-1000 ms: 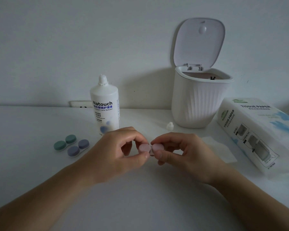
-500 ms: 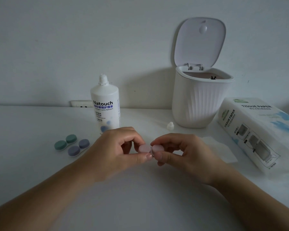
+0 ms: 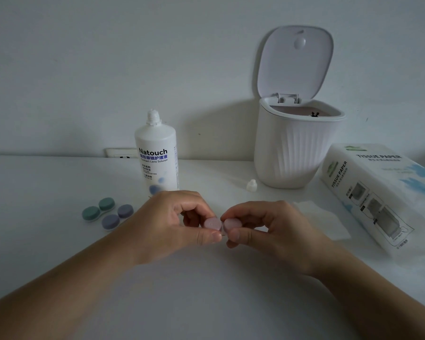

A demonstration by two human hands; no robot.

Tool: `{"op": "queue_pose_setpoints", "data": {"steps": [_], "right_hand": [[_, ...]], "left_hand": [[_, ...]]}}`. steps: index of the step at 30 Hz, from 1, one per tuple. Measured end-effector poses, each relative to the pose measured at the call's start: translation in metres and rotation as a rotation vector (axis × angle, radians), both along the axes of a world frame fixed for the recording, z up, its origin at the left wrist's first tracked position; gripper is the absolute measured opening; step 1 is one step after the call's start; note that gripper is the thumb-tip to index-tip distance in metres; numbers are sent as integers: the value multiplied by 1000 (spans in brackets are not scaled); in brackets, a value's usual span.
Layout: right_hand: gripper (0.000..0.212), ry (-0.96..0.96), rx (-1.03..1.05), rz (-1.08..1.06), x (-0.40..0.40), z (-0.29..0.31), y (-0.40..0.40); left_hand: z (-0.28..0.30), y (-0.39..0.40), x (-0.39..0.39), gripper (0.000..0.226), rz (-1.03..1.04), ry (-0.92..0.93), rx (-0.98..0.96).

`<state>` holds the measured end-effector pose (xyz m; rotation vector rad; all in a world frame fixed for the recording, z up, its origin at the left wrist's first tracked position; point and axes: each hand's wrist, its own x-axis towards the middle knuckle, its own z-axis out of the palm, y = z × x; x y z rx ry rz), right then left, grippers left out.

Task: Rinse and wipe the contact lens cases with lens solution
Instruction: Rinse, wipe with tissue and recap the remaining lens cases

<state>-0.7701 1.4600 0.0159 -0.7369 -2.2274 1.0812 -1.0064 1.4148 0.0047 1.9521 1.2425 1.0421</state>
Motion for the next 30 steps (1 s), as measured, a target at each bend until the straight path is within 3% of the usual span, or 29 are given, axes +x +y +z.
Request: {"op": "queue_pose_setpoints", "data": {"steps": [13,21,25,30], "right_hand": [[13,-16,-32,30,1,-2,1],[25,-42,4,-79,-5,-6,3],[20,-67,-3,-121,-7,-10,2],[28,-26,-60,-201,-5,-10,5]], "left_hand": [[-3,1,-4,23,-23,33,-6],[1,-5,6,12,86,99,72],[4,-8,9,11,134,201,88],[6,-14,-3,23,176,232,132]]}}
